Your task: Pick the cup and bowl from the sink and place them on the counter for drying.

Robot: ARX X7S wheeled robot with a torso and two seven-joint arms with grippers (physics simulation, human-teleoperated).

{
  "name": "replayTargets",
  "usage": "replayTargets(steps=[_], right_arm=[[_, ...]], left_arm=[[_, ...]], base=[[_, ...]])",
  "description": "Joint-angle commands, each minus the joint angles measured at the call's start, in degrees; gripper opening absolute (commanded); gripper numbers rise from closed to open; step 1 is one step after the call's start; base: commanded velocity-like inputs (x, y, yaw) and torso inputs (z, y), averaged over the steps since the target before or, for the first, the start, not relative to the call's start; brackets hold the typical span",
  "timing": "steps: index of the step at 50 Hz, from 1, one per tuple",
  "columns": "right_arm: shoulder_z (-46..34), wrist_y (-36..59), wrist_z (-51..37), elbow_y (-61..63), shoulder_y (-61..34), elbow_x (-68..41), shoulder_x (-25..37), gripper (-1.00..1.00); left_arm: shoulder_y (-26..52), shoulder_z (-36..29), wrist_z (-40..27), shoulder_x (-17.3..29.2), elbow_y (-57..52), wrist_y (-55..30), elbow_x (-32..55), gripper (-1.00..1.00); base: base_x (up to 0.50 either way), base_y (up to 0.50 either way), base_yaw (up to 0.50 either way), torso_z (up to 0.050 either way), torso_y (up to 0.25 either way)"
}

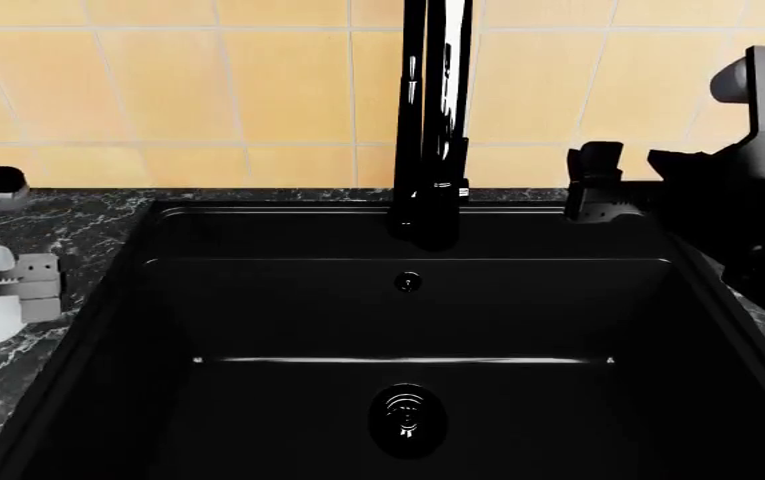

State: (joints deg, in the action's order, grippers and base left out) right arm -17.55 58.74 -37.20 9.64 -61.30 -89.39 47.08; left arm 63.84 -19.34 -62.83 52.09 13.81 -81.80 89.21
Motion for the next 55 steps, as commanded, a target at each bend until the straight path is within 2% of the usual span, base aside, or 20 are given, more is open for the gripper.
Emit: replayTargets(steps=[1,16,29,32,37,38,51,55], right_arm=[[-0.07,-0.05,-0.12,0.36,0.23,-0.21,0.19,1.0],[0.04,-0.13,-0.56,0.87,0.61,-0.88,0.62,1.0],[-0.43,-0.56,-0.11,0.73,1.28,-0.33,0.24,1.0],[-0.4,-0.64,-0.05,0.62,1.36,-0.38,0.26,1.0],[-0.51,-0.79,0.11,0.76,1.65,-0.21,0.29,1.0],[-0.51,-0.86,0.15,0.72,1.7,-0.16,0.27,1.0],[-0.74,-0.93,0.23,0.53,1.24,-0.07,0.09,1.0],[-0.78,-1.19,0.47,0.57,1.65,0.08,0.04,1.0]], left_arm=[[-2.43,-0.73,1.81,2.86,2.02,2.69,-2.14,-1.0],[-6.44,-2.16,5.07,2.57,5.87,7.06,-5.59,-1.0],[-7.41,-3.58,7.81,2.98,7.03,7.35,-6.69,-1.0],[-7.5,-3.19,5.66,1.54,7.07,7.59,-5.83,-1.0],[-7.1,-3.27,7.14,2.95,7.19,7.17,-5.9,-1.0],[-7.11,-3.13,6.83,2.75,7.34,7.23,-5.65,1.0],[-5.44,-3.32,4.58,1.45,7.15,6.86,-5.1,1.0],[-3.62,-3.18,5.03,2.53,6.88,5.66,-4.61,1.0]], base=[[0.0,0.0,0.0,0.0,0.0],[0.0,0.0,0.0,0.0,0.001],[0.0,0.0,0.0,0.0,0.0],[0.0,0.0,0.0,0.0,0.0],[0.0,0.0,0.0,0.0,0.0],[0.0,0.0,0.0,0.0,0.0],[0.0,0.0,0.0,0.0,0.0],[0.0,0.0,0.0,0.0,0.0]])
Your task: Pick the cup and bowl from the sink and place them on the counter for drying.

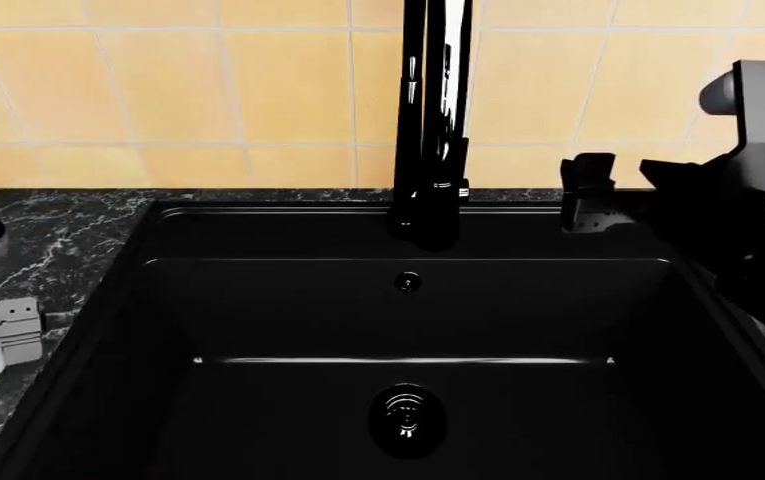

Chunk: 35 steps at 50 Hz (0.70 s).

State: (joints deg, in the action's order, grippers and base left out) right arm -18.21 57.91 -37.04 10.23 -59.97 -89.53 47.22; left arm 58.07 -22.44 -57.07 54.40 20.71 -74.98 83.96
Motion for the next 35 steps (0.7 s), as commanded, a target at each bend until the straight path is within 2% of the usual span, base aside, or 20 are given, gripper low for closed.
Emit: replayTargets(steps=[1,16,25,26,28,32,35], right_arm=[[-0.14,-0.38,0.34,-0.07,0.31,0.26,-0.09,1.0],[0.17,-0.5,-0.01,0.44,0.2,-0.52,0.26,1.0],[0.32,-0.22,-0.33,0.69,-0.46,-1.16,0.62,1.0],[0.31,-0.25,-0.29,0.68,-0.45,-1.11,0.65,1.0],[0.43,-0.45,-0.11,0.74,-0.33,-1.1,0.66,1.0],[0.18,-0.39,0.09,0.85,-0.46,-0.92,0.51,1.0],[0.19,-0.42,-0.02,1.01,-0.57,-0.91,0.54,1.0]], left_arm=[[2.42,-0.06,-0.87,0.22,-0.17,-1.3,0.76,1.0],[7.42,1.71,-6.99,0.69,-3.46,-5.28,6.82,1.0],[11.84,1.08,-7.23,0.55,-3.8,-6.84,7.41,1.0],[12.1,0.88,-6.93,0.54,-4.31,-6.82,7.09,1.0],[13.08,-0.29,-1.92,0.63,-7.76,-5.37,3.61,1.0],[14.12,-0.09,1.84,0.5,-12.08,-3.6,2.49,1.0],[14.7,0.21,1.04,-0.84,-13.64,-3.52,3.97,1.0]], base=[[0.0,0.0,0.0,0.0,0.0],[0.0,0.0,0.0,0.0,0.0],[0.0,0.0,0.0,0.0,0.0],[0.0,0.0,0.0,0.0,0.0],[0.0,0.0,0.0,0.0,0.0],[0.0,0.0,0.0,0.0,0.0],[0.0,0.0,0.0,0.0,0.0]])
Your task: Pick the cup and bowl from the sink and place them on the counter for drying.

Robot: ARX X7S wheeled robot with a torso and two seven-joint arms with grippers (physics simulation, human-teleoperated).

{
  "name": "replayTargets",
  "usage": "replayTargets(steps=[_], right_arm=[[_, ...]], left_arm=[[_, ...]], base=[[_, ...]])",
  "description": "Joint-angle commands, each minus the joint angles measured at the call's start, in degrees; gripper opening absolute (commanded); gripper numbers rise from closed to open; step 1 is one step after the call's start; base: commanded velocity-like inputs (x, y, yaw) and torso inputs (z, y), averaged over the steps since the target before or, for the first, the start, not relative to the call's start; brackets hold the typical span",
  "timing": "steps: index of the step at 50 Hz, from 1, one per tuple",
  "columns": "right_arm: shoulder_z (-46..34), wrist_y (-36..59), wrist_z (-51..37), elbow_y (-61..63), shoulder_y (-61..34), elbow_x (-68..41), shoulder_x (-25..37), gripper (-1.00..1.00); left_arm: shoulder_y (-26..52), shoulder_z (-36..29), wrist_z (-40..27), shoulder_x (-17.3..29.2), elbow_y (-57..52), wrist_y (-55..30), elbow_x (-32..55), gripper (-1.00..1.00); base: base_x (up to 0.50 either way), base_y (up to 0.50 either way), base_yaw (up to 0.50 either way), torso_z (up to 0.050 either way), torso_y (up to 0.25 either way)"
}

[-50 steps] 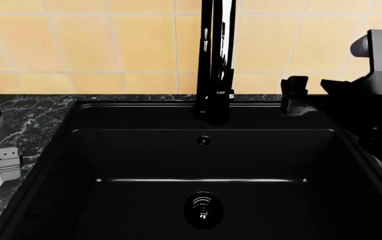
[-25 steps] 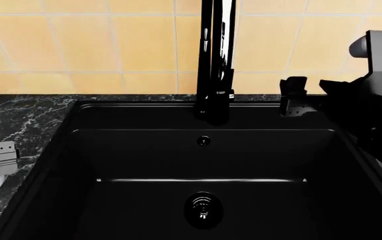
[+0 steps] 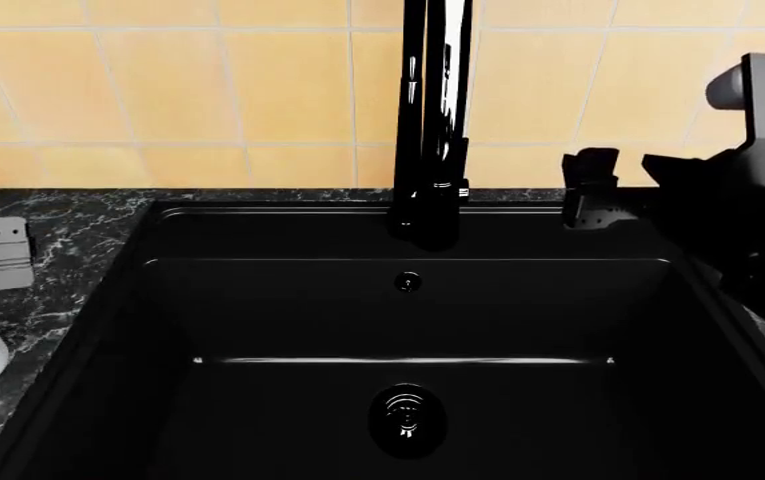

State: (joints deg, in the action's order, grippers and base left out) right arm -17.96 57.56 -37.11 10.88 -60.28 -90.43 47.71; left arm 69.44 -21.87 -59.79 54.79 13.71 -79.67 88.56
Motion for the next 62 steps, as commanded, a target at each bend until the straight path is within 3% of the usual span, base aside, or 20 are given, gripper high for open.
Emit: replayTargets(steps=[1,14,32,43,62], right_arm=[[-0.12,-0.07,0.05,0.45,-0.28,0.22,0.13,1.0],[-0.71,0.15,0.5,1.28,-0.92,1.18,0.26,1.0],[-1.29,-0.6,0.83,-0.08,-1.93,3.01,-0.61,1.0],[-1.82,-0.84,0.44,-1.58,-3.19,4.03,-1.54,1.0],[-6.27,-4.75,8.9,-9.84,-5.39,14.23,-5.44,1.0]], left_arm=[[3.98,-0.81,4.67,-1.46,-7.51,0.78,-0.84,1.0],[7.81,-2.03,11.78,-5.43,-12.17,1.37,-0.41,1.0],[12.4,-9.34,22.29,-12.75,-9.85,2.72,-7.99,1.0],[13.53,-11.47,24.59,-16.5,-7.4,4.23,-9.91,1.0],[10.84,-15.32,29.24,-19.34,-5.43,9.73,-15.39,1.0]], base=[[0.0,0.0,0.0,0.0,0.0],[0.0,0.0,0.0,0.0,0.0],[0.0,0.0,0.0,0.0,0.0],[0.0,0.0,0.0,0.0,0.0],[0.0,0.0,0.0,0.0,0.0]])
